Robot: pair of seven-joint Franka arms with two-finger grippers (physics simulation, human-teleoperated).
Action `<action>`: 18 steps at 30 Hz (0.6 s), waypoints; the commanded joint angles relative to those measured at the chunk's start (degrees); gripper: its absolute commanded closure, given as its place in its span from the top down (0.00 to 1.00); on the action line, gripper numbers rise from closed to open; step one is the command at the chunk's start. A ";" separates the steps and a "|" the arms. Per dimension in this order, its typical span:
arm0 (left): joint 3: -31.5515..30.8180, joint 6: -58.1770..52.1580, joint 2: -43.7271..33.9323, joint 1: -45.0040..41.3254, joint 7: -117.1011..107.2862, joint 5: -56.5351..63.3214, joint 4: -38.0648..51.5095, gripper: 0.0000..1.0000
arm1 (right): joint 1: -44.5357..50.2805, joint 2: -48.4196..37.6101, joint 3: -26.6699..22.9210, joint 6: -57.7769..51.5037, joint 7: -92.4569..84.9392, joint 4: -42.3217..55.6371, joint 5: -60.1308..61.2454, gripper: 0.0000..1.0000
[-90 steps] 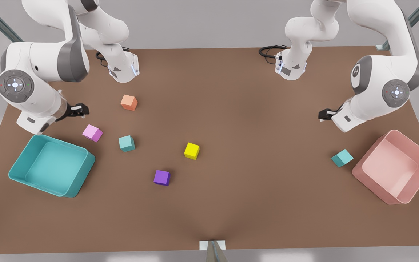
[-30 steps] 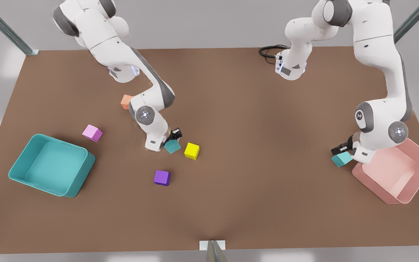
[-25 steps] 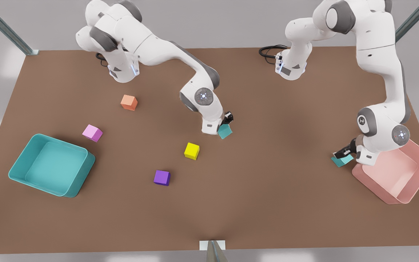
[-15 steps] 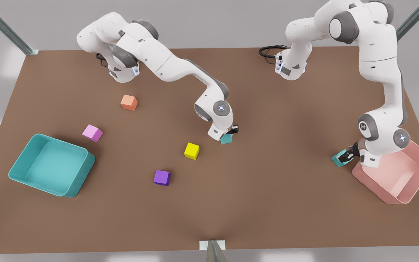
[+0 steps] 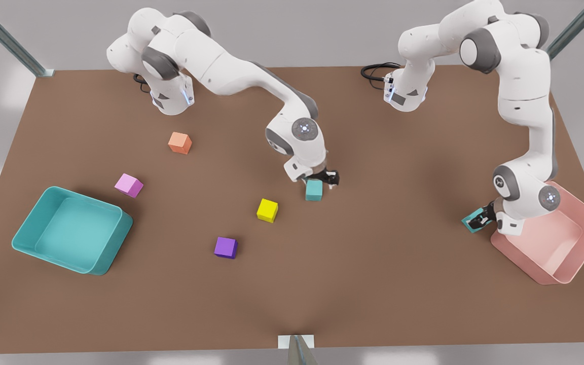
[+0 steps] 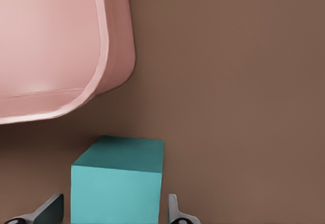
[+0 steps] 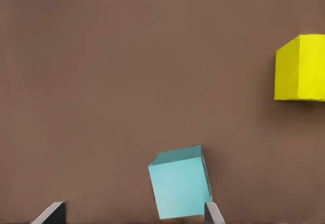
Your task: Stack the two blue cubes on top of each other
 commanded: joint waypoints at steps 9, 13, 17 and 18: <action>-1.32 -1.41 -2.53 -2.85 -1.48 0.10 -0.25 0.63 | -36.38 -7.67 -0.58 -38.71 -95.96 0.93 -13.69 1.00; -2.11 -11.09 -10.00 -9.61 -2.09 0.01 -4.90 0.63 | -35.85 -19.18 -0.05 -42.57 -98.17 4.28 -11.76 1.00; -21.18 -14.25 -13.35 -17.00 -25.02 7.56 0.72 0.63 | -35.94 -28.67 -0.06 -47.67 -92.64 1.39 -11.85 1.00; -24.61 -14.25 -13.08 -18.23 -28.54 7.39 1.42 0.63 | -35.94 -29.90 0.12 -47.67 -88.07 -0.37 -12.02 1.00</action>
